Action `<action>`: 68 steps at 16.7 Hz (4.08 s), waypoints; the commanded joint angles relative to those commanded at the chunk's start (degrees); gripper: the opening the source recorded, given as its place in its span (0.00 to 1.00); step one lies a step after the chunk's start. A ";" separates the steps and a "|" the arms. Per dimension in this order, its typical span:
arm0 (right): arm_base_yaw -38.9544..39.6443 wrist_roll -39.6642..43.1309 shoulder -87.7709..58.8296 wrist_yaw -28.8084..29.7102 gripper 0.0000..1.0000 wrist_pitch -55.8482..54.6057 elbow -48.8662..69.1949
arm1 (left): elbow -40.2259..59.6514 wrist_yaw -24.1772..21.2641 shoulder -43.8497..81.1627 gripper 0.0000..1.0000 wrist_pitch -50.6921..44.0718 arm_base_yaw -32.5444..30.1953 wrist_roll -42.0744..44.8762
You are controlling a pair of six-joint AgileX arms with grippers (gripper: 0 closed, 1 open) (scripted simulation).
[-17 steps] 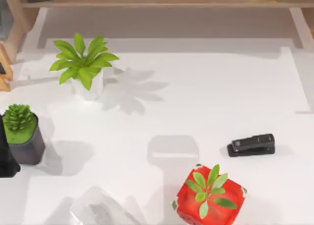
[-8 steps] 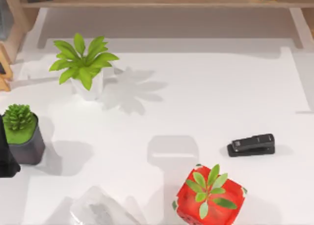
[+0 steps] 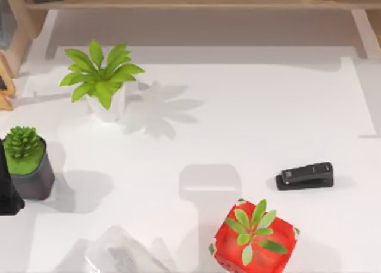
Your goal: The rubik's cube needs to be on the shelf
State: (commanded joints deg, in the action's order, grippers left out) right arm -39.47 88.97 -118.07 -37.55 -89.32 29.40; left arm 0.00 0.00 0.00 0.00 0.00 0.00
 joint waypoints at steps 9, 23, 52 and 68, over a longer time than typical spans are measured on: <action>0.00 0.00 0.00 0.00 0.00 0.00 0.00 | 0.00 0.00 0.00 1.00 0.00 0.00 0.00; 6.62 -0.02 -4.85 6.82 0.00 8.16 12.57 | 0.00 0.00 0.00 1.00 0.00 0.00 0.00; 14.57 -0.10 -17.85 15.39 0.00 25.54 42.51 | 0.00 0.00 0.00 1.00 0.00 0.00 0.00; 14.57 -0.10 -17.85 15.39 1.00 25.54 42.51 | 0.00 0.00 0.00 1.00 0.00 0.00 0.00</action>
State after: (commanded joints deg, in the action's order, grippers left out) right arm -24.89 88.87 -135.93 -22.16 -63.78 71.91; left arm 0.00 0.00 0.00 0.00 0.00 0.00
